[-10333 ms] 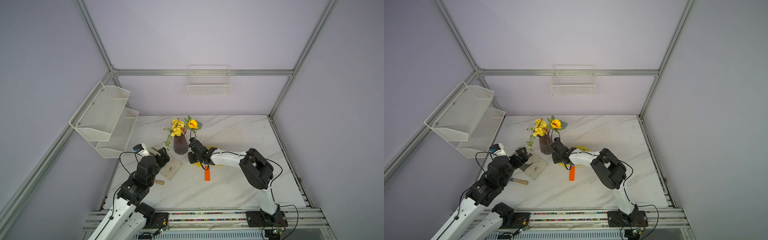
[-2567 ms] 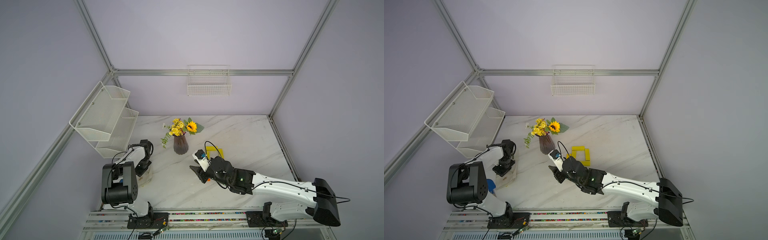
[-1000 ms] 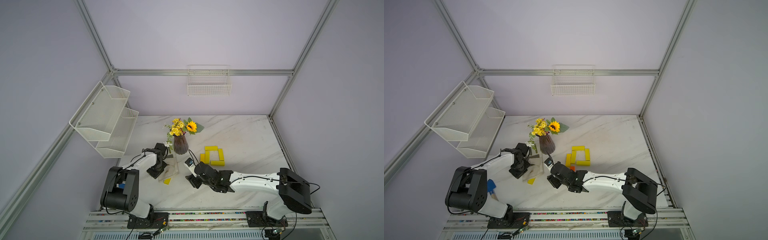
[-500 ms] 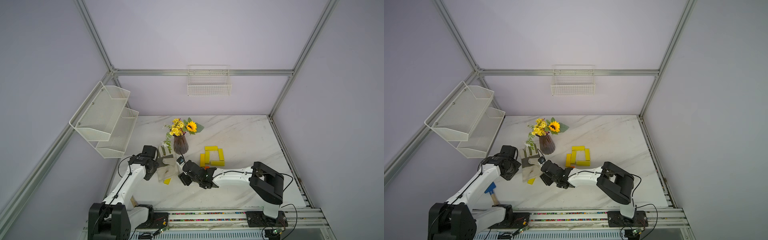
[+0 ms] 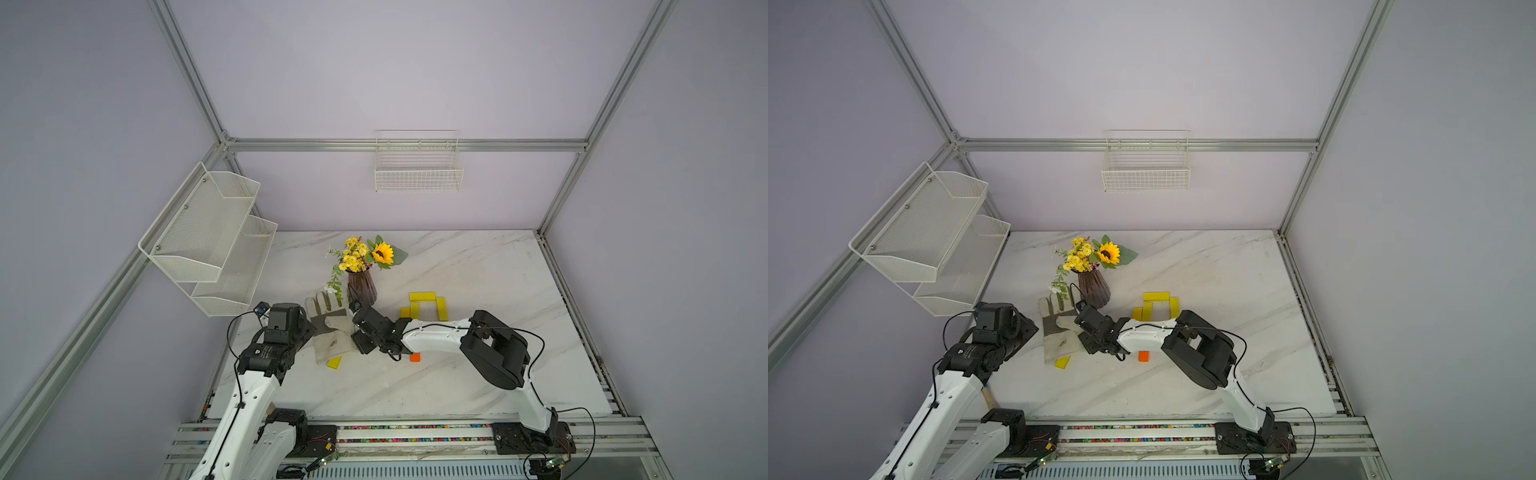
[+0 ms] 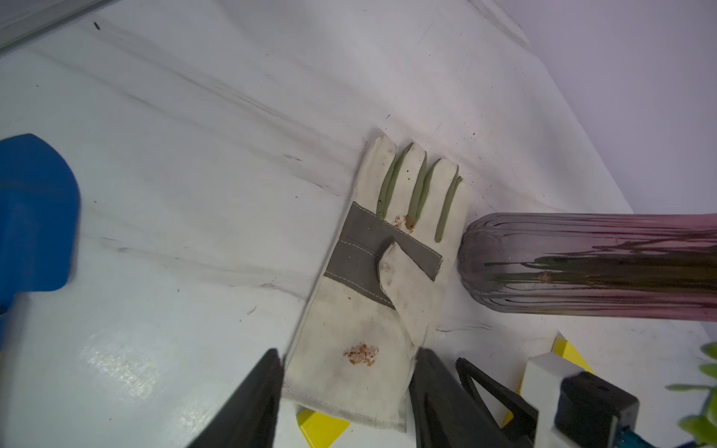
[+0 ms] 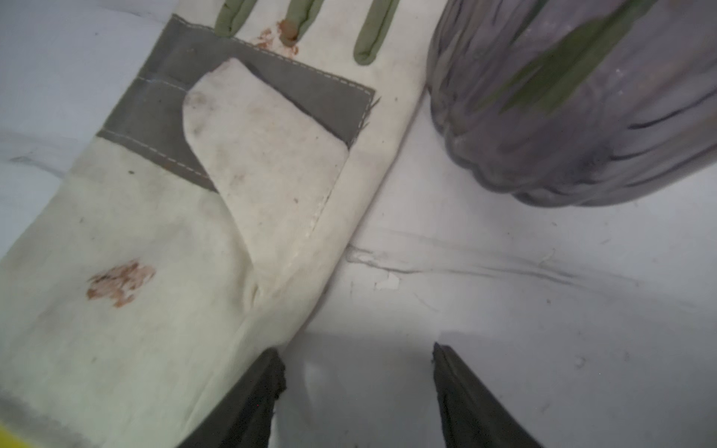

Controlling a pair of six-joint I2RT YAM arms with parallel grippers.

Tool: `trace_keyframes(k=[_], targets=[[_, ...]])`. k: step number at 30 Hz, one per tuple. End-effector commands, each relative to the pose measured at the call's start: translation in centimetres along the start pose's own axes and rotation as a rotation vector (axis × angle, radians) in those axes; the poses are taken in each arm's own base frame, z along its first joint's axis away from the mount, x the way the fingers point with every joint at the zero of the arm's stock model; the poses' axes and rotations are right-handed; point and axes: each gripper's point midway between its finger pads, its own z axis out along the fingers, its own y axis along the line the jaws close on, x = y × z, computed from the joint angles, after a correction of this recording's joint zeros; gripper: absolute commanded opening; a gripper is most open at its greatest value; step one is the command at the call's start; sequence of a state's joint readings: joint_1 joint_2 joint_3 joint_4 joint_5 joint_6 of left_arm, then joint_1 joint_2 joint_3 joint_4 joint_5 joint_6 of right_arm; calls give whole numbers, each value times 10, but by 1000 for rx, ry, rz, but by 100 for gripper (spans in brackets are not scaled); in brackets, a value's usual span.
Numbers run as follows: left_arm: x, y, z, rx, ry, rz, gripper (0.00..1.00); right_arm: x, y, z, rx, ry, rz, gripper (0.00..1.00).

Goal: Assemble the number 8 with building blocks
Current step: Move the distractor to the center of the board.

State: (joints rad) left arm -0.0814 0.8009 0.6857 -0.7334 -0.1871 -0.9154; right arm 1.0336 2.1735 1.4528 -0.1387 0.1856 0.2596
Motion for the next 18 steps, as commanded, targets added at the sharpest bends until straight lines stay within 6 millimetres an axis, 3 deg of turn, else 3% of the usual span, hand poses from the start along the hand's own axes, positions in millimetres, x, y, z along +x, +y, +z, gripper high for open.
trace_keyframes(k=[1,6,13,18], targets=[[-11,-32,-1,130,-33,101,75,0,-7,9,18,26,64,67],[-13,-57,3,211,-27,227,100,-19,12,6,-82,-20,74,67],[-15,-56,-11,267,-94,253,100,-60,25,-20,-141,-119,39,70],[-20,-57,-24,312,-144,235,100,-72,25,-41,-157,-162,43,71]])
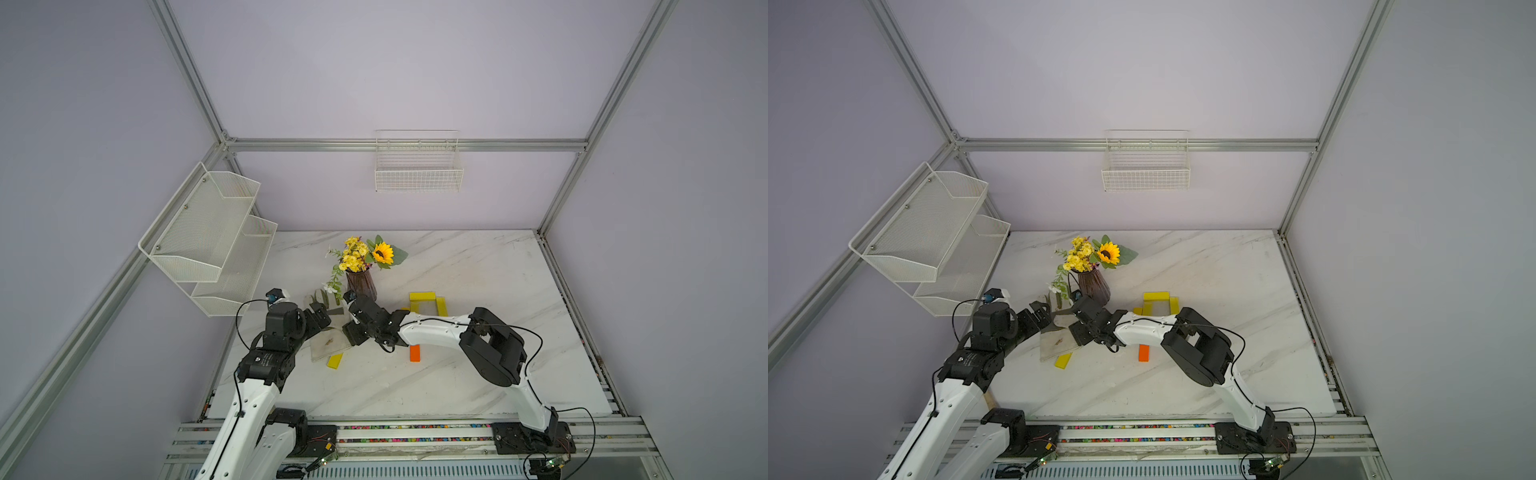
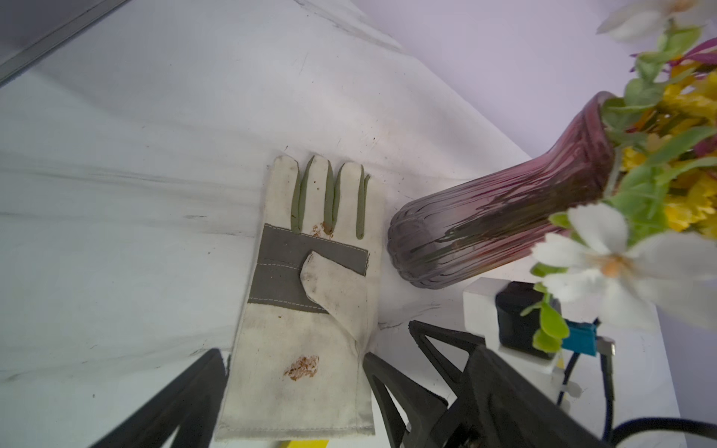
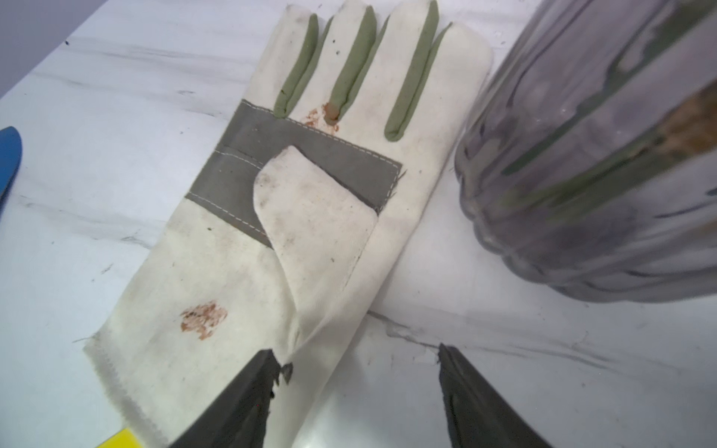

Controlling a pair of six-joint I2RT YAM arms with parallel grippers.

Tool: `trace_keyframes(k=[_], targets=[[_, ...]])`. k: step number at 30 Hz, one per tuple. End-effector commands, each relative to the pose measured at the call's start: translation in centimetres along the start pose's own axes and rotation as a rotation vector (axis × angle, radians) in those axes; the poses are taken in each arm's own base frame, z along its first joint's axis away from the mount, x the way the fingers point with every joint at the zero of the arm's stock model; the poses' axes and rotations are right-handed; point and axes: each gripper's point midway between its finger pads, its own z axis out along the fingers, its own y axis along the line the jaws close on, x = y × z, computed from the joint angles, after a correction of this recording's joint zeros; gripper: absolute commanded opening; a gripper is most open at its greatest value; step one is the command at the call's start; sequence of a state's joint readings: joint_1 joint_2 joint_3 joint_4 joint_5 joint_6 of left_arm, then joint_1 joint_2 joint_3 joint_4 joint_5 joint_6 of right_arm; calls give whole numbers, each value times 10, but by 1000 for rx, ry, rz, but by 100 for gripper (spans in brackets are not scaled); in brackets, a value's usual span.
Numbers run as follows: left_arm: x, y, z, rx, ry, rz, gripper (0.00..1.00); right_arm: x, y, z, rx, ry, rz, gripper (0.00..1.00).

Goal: Assemble the number 8 with building blocks
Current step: Move the distractor to the center of the board, then pick up the building block from the center of the board.

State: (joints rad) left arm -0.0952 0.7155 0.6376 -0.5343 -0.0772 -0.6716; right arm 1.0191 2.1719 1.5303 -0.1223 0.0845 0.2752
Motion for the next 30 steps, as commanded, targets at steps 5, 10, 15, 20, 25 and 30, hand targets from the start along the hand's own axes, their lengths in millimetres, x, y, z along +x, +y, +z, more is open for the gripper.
trace_keyframes(k=[5,10,15,20,25,30], targets=[[-9,-14,-5,69,-33,-3,100,-40,26,-56,-153,-139,28,74],[-9,-13,-11,66,-37,-13,100,-38,30,-96,-216,-195,63,76],[-14,-7,-19,31,-53,-4,100,-25,9,-129,-151,-249,82,76],[-18,-3,-23,-5,-65,11,100,-8,-33,-157,12,-310,79,77],[-29,0,-31,-11,-135,-25,100,10,-105,-189,197,-343,107,79],[-49,2,-39,-13,-253,-66,100,30,-226,-230,495,-389,140,82]])
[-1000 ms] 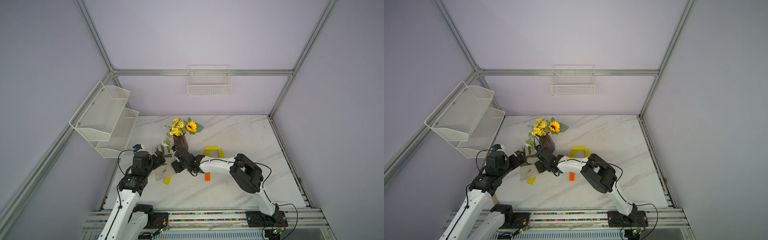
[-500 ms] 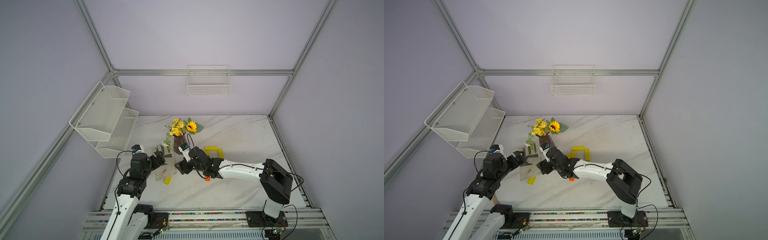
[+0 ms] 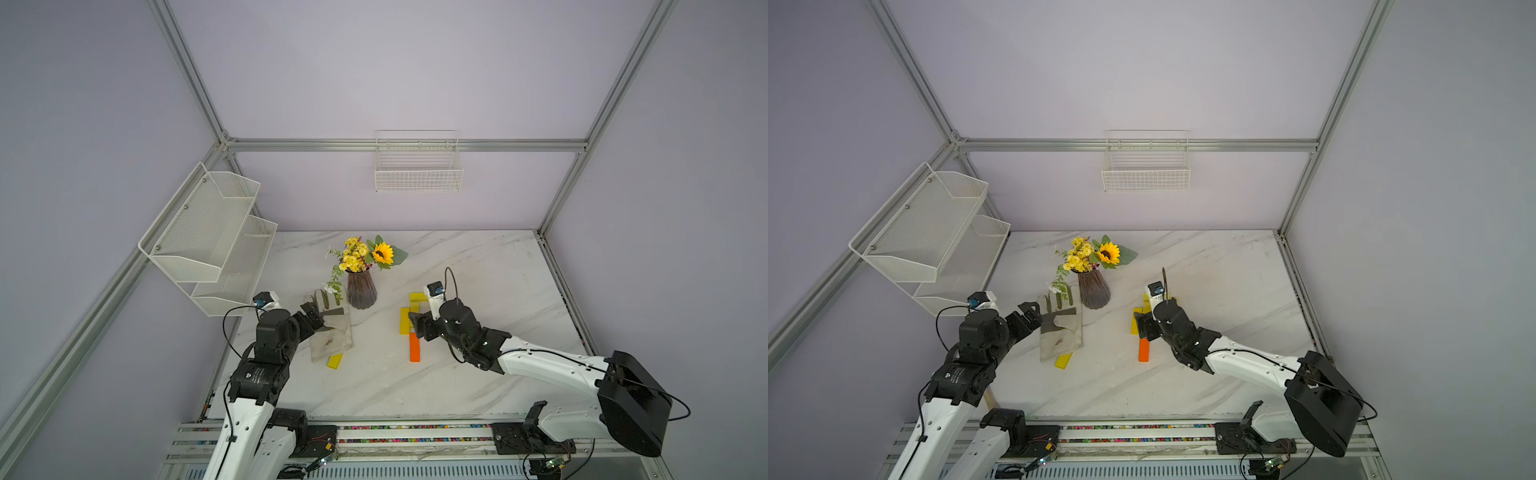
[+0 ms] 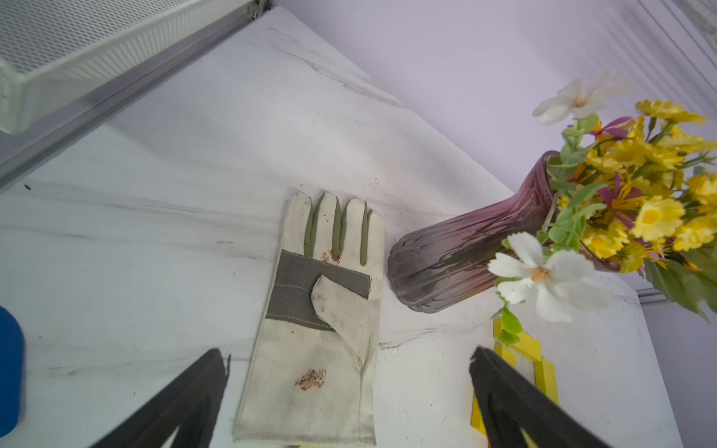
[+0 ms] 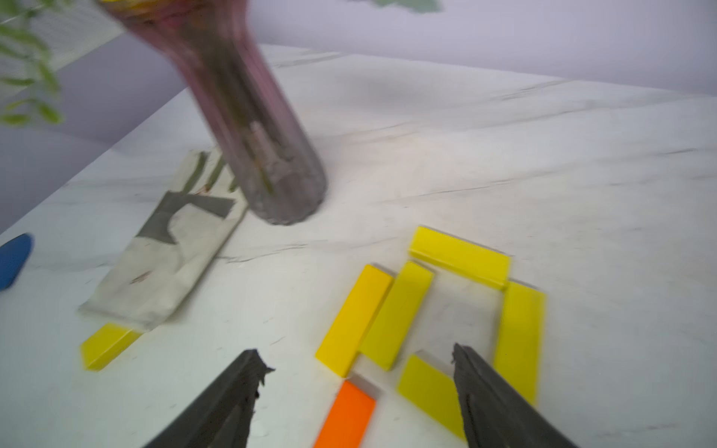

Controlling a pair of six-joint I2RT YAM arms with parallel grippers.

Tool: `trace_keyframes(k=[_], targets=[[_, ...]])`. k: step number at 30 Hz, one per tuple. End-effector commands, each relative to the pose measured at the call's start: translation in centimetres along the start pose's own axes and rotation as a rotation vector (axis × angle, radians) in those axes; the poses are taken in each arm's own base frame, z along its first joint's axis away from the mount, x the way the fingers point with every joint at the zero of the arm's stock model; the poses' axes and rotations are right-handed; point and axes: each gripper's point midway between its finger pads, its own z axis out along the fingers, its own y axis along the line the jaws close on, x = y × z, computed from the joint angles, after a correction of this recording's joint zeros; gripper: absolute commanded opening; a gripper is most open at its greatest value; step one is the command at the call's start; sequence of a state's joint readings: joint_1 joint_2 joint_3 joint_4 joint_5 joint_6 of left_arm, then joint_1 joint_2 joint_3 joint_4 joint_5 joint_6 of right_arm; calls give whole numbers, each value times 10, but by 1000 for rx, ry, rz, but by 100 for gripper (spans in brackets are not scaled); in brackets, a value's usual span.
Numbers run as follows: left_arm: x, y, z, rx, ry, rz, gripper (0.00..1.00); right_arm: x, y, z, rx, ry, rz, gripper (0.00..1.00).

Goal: Assemble the number 8 with building blocks
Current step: Pick up the building block from the center of the board.

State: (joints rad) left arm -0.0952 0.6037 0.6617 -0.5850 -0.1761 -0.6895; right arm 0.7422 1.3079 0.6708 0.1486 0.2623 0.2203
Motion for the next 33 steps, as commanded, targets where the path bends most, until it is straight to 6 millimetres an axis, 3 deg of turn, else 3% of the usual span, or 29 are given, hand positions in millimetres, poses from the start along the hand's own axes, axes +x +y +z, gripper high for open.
trace_keyframes(k=[1,5,7,9,12,17,26,27,30,31,33], targets=[[-32,-9,-8,35,-149,-41,100,-17,-82,-8,202,-97,-22,82],[-47,-10,-10,32,-231,-9,100,-21,-159,-17,346,-175,-16,83],[-49,-14,-5,50,-274,83,100,-21,-185,-19,403,-222,-34,83],[-47,-1,5,-14,-300,98,100,-17,-207,-17,461,-253,-46,82],[-42,-8,18,27,-310,197,100,-10,-234,-8,465,-270,2,81],[-36,-17,35,80,-326,230,100,-9,-251,3,440,-270,8,79],[-32,-8,38,30,-310,268,100,-14,-250,-1,405,-269,43,78],[-33,-8,36,34,-315,264,100,-19,-241,-2,353,-272,75,76],[-32,-5,30,40,-329,236,100,-26,-170,2,225,-213,-101,80],[-33,-4,28,43,-338,226,100,-29,-156,2,207,-190,-112,80],[-32,-4,26,53,-343,217,100,-37,-149,1,214,-144,110,77]])
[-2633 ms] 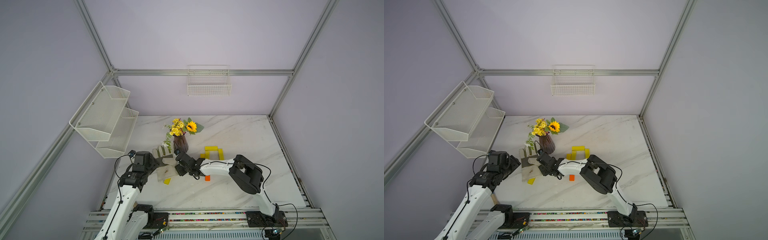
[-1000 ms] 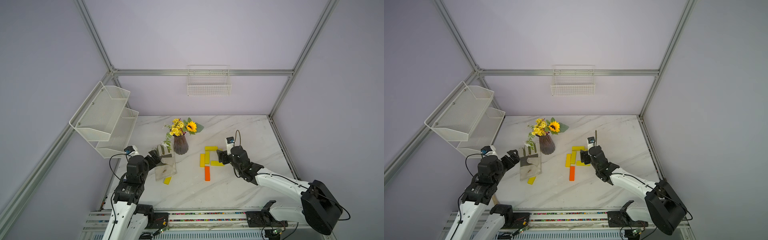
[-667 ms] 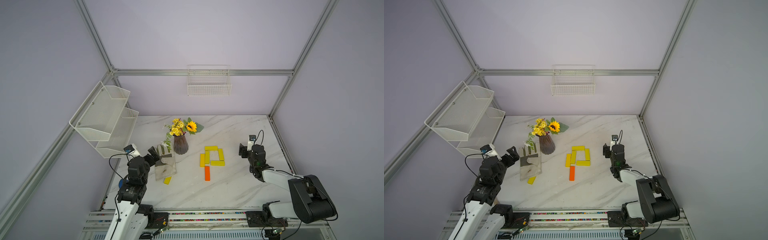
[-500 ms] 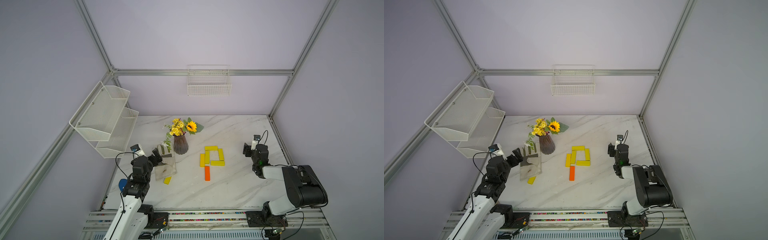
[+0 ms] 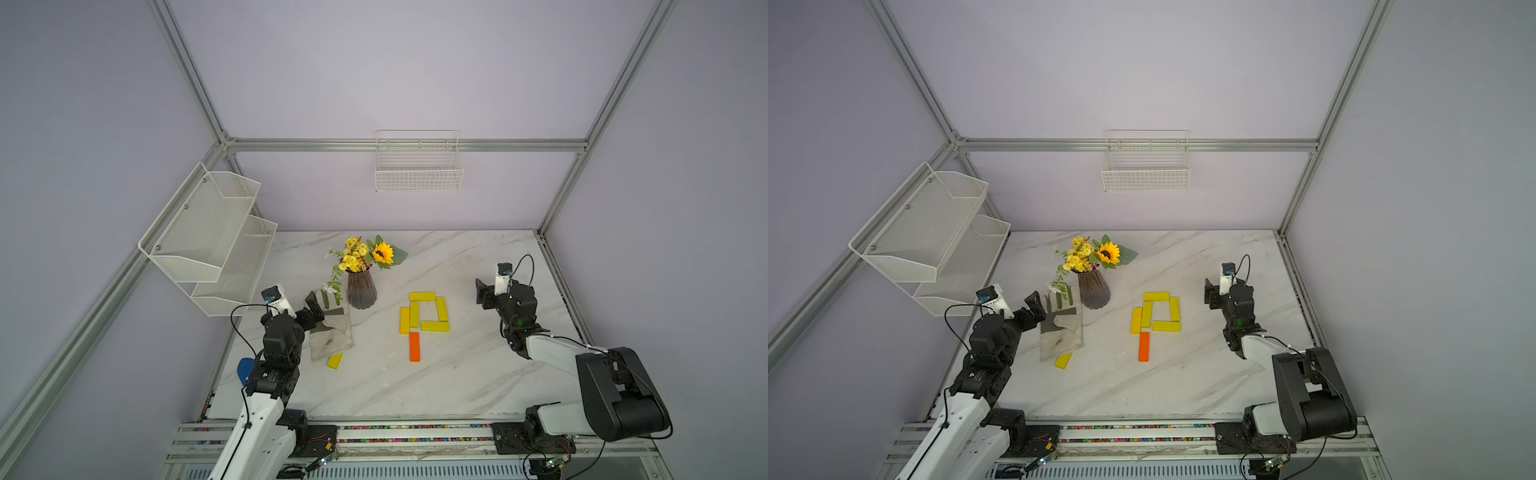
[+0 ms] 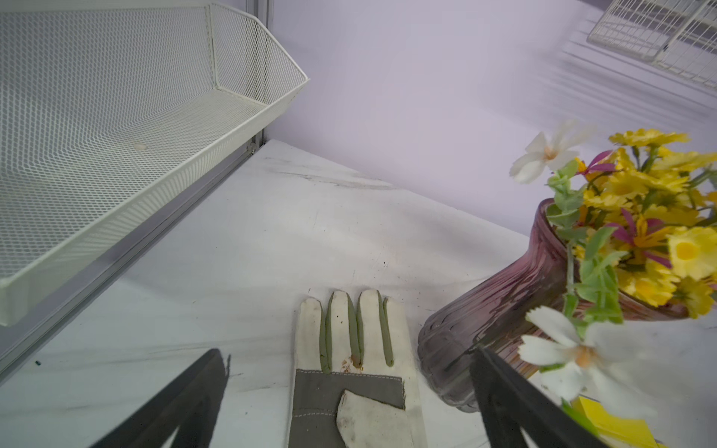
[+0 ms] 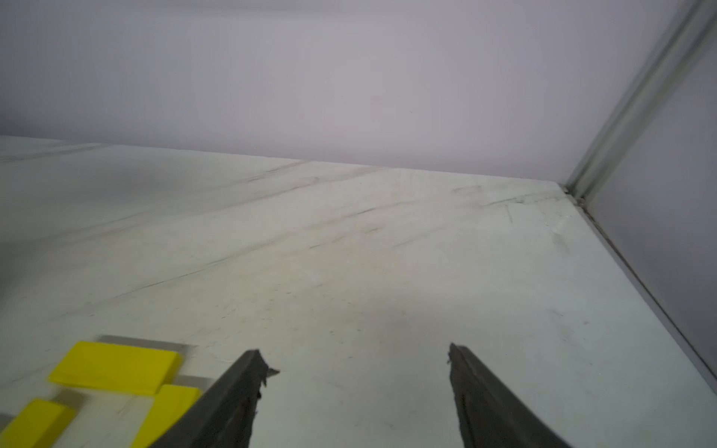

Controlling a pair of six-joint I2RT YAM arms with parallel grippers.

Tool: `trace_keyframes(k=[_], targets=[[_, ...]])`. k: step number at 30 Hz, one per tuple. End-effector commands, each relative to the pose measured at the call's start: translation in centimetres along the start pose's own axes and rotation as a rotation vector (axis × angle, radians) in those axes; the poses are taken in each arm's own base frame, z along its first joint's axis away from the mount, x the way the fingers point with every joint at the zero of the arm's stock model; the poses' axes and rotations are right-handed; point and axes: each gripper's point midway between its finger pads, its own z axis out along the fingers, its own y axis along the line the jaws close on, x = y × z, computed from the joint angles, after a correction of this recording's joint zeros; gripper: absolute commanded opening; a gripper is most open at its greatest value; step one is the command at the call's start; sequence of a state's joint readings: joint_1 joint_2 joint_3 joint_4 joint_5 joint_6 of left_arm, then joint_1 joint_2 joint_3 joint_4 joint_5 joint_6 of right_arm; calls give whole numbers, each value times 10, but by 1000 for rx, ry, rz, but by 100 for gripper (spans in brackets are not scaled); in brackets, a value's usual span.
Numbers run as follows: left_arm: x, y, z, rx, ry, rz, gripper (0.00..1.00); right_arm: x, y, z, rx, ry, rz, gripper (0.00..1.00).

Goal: Assemble the number 8 with building blocks
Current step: Pick up the building block from the center of the board.

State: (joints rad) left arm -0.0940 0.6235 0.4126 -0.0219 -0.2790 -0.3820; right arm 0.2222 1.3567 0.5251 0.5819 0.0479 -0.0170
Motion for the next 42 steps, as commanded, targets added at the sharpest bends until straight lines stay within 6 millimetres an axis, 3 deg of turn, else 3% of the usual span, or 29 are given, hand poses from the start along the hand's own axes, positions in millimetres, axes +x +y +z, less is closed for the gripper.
trace_keyframes(k=[1,4,8,11,14,19,22,29,42], targets=[[-8,1,-5,2,-44,-25,100,-8,28,-5,-56,133,185,77],[-7,-1,-6,18,-33,-26,100,-20,59,-15,-158,143,339,73],[-8,-7,-9,46,-7,-22,100,-13,110,-11,-238,295,356,67],[-6,-12,-11,76,7,-28,100,5,164,-5,-308,427,292,46],[-3,-7,-13,48,26,-81,100,29,205,-6,-348,510,275,46],[1,-8,-15,61,42,-122,100,65,245,-3,-401,612,261,46],[4,-11,-15,74,54,-127,100,81,254,3,-392,642,247,46],[4,-12,-17,83,58,-137,100,92,263,19,-397,638,232,44],[2,-15,-20,110,47,-147,100,103,243,53,-321,617,205,43]])
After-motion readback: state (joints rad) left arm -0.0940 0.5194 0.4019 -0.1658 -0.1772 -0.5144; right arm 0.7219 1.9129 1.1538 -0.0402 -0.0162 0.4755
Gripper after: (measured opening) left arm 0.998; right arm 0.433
